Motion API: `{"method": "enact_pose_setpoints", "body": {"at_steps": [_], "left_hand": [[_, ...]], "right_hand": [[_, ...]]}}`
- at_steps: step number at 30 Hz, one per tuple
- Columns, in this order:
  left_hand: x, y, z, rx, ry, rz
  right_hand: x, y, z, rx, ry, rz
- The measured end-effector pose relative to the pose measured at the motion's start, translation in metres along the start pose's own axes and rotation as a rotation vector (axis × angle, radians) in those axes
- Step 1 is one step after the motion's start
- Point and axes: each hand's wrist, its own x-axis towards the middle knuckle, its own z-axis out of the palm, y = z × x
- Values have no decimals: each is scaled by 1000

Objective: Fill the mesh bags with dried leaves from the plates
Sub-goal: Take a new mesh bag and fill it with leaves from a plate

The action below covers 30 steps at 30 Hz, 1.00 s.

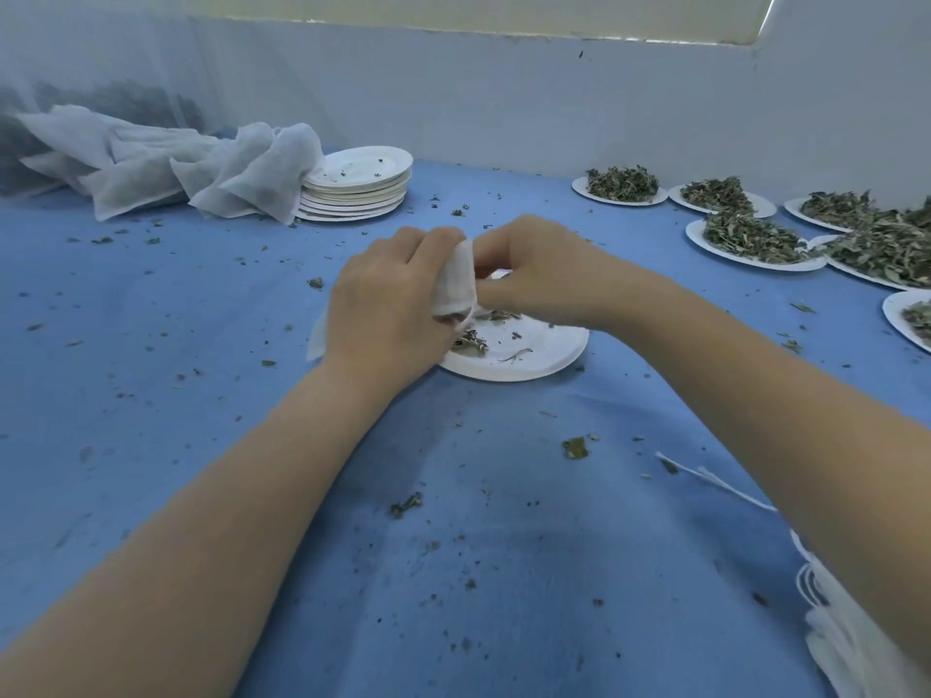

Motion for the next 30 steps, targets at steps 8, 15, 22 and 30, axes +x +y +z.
{"method": "enact_pose_setpoints", "body": {"at_steps": [8, 15, 22, 30], "left_hand": [[1, -23, -3, 13, -20, -199], [1, -29, 1, 3, -61, -286], [1, -31, 0, -18, -84, -327], [0, -28, 0, 2, -132, -316]], "right_hand": [[14, 11, -9, 259, 217, -1], [32, 38, 14, -270, 14, 278], [27, 45, 27, -382, -8, 133], [17, 38, 10, -468, 20, 286]]}}
